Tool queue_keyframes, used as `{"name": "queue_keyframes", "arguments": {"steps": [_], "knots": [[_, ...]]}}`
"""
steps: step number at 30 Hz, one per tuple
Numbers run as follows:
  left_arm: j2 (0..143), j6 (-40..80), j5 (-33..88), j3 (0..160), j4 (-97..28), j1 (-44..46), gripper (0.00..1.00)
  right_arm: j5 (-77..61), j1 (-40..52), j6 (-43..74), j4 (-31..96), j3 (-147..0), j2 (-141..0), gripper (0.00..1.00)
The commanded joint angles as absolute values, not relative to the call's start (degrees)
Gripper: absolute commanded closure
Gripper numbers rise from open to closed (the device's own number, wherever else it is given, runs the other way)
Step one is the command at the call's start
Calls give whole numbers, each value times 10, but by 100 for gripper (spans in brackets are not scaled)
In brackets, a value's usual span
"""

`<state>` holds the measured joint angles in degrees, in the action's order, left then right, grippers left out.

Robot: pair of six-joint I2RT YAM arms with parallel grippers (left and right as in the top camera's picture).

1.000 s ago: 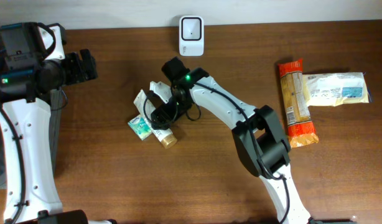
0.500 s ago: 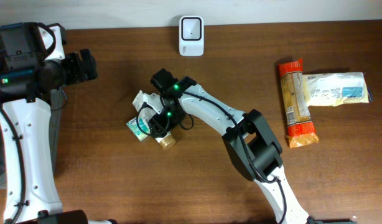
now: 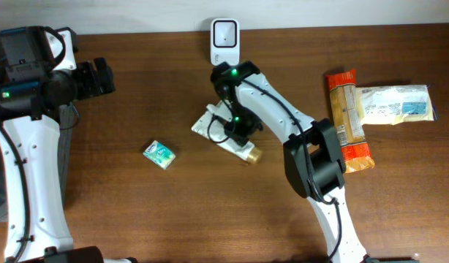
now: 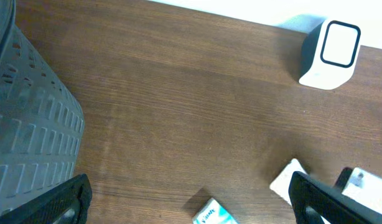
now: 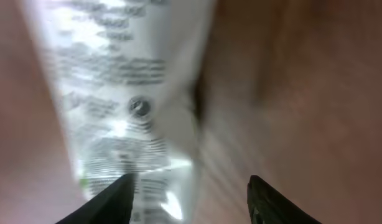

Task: Scan the item barcode
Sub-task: 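Reach the right gripper to the white conditioner tube and grasp it, then lift the conditioner tube and hold it over the barcode scanner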

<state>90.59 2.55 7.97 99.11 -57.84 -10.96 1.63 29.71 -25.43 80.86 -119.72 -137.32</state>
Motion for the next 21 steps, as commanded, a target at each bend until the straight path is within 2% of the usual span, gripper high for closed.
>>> {"name": "queue_keyframes", "arguments": {"steps": [1, 3, 5, 8, 11, 12, 13, 14, 18, 21], "knots": [[902, 17, 81, 992, -578, -112, 1, 78, 276, -219, 742, -1220, -1366, 38], [902, 17, 81, 992, -578, -112, 1, 74, 275, -131, 647, -1223, -1366, 39], [902, 17, 81, 992, -578, -112, 1, -15, 277, -53, 568, -1221, -1369, 53], [902, 17, 81, 992, -578, -112, 1, -45, 306, 14, 546, -1221, -1402, 55], [902, 17, 81, 992, -578, -112, 1, -74, 339, 22, 566, -1221, -1415, 55], [902, 17, 81, 992, -578, -112, 1, -115, 351, -8, 567, -1221, -1415, 54], [902, 17, 81, 992, -578, -112, 1, -172, 364, -45, 577, -1221, -1415, 48], [902, 17, 81, 992, -578, -112, 1, -205, 376, -71, 599, -1221, -1415, 46], [902, 17, 81, 992, -578, -112, 1, -203, 381, -90, 742, -1222, -1415, 46], [902, 17, 81, 992, -578, -112, 1, -144, 359, -90, 837, -1222, -1415, 46]]}}
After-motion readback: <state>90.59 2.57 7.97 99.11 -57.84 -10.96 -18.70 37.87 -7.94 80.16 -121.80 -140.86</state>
